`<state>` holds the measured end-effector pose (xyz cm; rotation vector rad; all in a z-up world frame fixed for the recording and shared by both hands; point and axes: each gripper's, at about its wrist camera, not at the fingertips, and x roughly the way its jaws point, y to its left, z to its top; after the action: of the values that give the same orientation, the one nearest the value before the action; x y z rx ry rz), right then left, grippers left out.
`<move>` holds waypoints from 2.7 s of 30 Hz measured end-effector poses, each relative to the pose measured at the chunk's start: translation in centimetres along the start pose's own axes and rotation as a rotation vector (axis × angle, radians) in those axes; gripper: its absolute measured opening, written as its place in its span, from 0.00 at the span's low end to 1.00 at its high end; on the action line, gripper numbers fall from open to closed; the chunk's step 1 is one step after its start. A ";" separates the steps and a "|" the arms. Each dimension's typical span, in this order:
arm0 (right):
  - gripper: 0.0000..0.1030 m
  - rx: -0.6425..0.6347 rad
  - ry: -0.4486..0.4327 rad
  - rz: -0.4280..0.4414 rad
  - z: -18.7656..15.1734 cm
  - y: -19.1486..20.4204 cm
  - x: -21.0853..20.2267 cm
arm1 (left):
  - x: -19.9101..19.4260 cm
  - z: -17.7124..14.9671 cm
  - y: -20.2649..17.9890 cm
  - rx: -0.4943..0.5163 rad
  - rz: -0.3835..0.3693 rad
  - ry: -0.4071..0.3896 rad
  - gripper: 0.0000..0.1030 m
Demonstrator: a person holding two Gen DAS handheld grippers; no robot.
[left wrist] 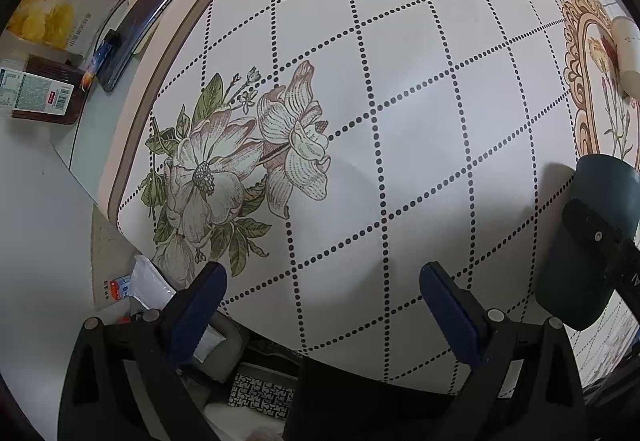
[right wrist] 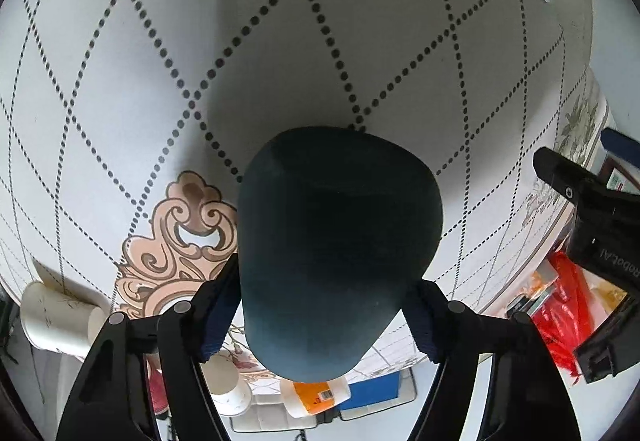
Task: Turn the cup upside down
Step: 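Turn the held teal cup upside down with the right gripper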
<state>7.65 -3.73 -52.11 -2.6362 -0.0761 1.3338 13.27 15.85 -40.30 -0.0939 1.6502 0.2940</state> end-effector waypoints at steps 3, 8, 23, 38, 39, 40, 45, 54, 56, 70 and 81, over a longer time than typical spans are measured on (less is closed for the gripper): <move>0.72 0.039 -0.001 -0.002 0.0 -0.3 0.0 | 0.0 -0.2 -0.1 0.004 0.004 -0.003 0.96; 0.72 0.119 -0.003 0.000 0.1 -1.1 -0.2 | -0.3 -0.7 -0.2 0.011 0.015 -0.011 0.96; 0.71 0.577 0.037 0.165 -2.0 -4.7 -0.5 | -2.5 -0.3 -0.3 0.040 0.061 -0.054 0.96; 0.71 1.464 0.101 0.485 -10.2 -5.7 1.7 | -4.7 0.2 -2.8 0.111 0.082 -0.093 0.96; 0.71 1.529 0.107 0.509 -10.9 -5.7 2.0 | -4.8 0.1 -3.0 0.117 0.082 -0.095 0.96; 0.71 1.606 0.113 0.541 -11.6 -5.1 2.1 | -4.9 0.1 -3.3 0.125 0.083 -0.097 0.96; 0.71 1.903 0.134 0.677 -13.0 -1.8 2.0 | -5.4 -0.1 -4.4 0.156 0.089 -0.107 0.96; 0.71 2.234 0.105 0.980 -12.8 2.5 2.7 | -5.7 0.0 -5.1 0.197 0.095 -0.119 0.96; 0.71 2.262 0.104 1.020 -12.7 2.9 3.0 | -5.7 0.0 -5.3 0.204 0.097 -0.121 0.96; 0.72 2.320 0.127 1.208 -16.5 3.1 7.7 | -5.6 0.0 -4.8 0.197 0.100 -0.124 0.96; 0.69 2.356 0.167 1.189 -20.2 3.0 10.2 | -5.7 -0.2 -4.7 0.199 0.102 -0.131 0.96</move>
<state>29.81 -8.26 -49.07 -0.4103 1.7988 0.2762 14.81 10.59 -35.30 0.1569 1.5476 0.2072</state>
